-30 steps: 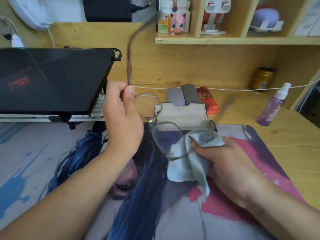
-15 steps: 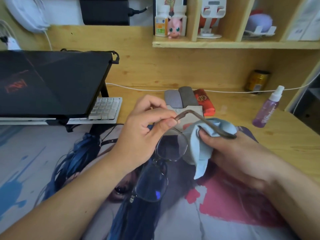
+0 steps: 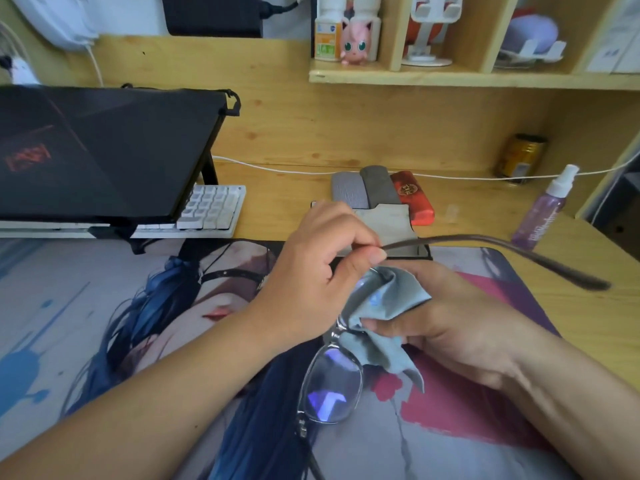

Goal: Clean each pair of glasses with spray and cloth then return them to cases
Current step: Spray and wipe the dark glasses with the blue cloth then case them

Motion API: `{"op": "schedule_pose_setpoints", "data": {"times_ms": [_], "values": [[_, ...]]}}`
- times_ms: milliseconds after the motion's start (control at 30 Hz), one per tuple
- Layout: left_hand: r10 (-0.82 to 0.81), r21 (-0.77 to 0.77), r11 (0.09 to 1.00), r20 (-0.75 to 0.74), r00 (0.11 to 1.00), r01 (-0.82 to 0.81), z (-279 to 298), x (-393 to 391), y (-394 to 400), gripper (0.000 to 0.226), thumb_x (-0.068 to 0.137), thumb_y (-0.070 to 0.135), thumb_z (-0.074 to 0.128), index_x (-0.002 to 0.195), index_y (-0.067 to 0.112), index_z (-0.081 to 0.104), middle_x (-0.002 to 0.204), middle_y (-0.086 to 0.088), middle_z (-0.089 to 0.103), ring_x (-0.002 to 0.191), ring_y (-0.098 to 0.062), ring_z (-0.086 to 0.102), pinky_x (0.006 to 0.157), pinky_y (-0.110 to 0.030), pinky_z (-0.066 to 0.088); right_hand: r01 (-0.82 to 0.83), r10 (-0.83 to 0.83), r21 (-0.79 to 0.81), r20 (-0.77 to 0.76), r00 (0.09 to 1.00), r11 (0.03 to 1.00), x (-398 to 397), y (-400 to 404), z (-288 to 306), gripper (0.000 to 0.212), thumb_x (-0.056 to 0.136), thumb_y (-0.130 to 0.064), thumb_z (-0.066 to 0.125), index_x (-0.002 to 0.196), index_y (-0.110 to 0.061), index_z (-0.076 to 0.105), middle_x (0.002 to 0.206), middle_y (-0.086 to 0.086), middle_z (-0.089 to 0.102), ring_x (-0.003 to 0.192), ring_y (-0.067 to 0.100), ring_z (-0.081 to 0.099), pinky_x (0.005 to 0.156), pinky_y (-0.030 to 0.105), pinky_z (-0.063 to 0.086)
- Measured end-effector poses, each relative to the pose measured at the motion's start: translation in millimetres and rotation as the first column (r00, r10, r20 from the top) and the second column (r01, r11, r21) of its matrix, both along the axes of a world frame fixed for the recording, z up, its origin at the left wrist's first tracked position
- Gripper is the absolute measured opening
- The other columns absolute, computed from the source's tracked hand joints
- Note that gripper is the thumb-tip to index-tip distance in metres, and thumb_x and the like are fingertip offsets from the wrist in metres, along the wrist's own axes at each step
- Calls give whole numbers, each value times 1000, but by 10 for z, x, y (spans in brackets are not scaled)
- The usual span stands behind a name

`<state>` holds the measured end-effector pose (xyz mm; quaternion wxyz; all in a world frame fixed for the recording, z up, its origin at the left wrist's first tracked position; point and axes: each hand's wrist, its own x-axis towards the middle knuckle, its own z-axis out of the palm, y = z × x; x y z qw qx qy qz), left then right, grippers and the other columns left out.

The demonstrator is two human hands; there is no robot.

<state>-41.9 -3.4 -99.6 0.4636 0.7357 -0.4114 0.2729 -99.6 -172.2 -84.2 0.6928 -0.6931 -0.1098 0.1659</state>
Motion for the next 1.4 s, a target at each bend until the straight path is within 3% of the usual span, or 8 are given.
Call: {"op": "schedule_pose_setpoints", "data": {"times_ms": [300,500,700,833,967,1100,1233,1400], "values": [[-88,-65,995,-214,973,75,-35,2,-101,22,96,14,59,78,1,58,78,-3,53,77,-16,50,75,-25,40,70,-64,124,-50,997,990,8,93,19,25,77,17,68,101,8,66,87,17,71,85,30,71,73,33,57],[-123,-99,990,-321,939,96,-31,-8,-82,21,96,21,57,78,10,56,78,1,53,76,-10,50,77,-22,39,233,-227,211,-53,972,949,28,118,-17,25,83,6,68,101,21,57,90,35,63,90,42,68,90,59,53],[40,-79,995,-182,983,-55,-75,-28,-64,22,99,10,53,78,7,51,80,13,46,78,-10,47,75,-22,35,406,-420,210,20,908,889,11,122,-62,30,97,-15,62,93,14,60,79,21,64,76,32,62,72,47,51],[185,-77,980,45,982,-181,-75,-16,-91,17,100,4,50,83,4,53,89,1,46,83,-21,47,78,-26,37,478,-501,232,50,864,847,47,95,-133,33,96,-18,65,97,14,59,85,20,60,80,28,57,75,46,46],[399,-235,894,31,916,-382,-10,155,135,21,104,6,41,88,0,53,91,-9,47,85,-24,48,79,-25,38,557,-566,174,4,824,812,120,-212,-134,9,86,-20,75,91,-12,76,97,13,76,92,32,73,85,51,58],[454,-293,855,19,891,-429,14,239,339,16,106,11,37,96,14,50,90,-10,53,82,-23,51,75,-39,44,474,-475,196,-47,879,858,154,-382,27,29,82,-24,67,101,-3,73,102,19,75,96,33,73,76,43,62],[432,-304,868,74,899,-392,38,202,336,14,105,13,37,96,17,46,87,-17,54,79,-32,54,70,-52,45,223,-189,184,-187,964,957,74,-296,28,32,89,-16,65,112,7,68,115,28,69,110,40,68,95,51,55],[467,-278,863,117,877,-423,60,169,298,11,104,10,41,96,16,46,85,-15,54,77,-29,52,72,-35,44,-85,137,213,-246,959,973,27,-146,-82,44,92,-16,66,125,13,57,128,39,56,118,48,59,104,55,47]]}}
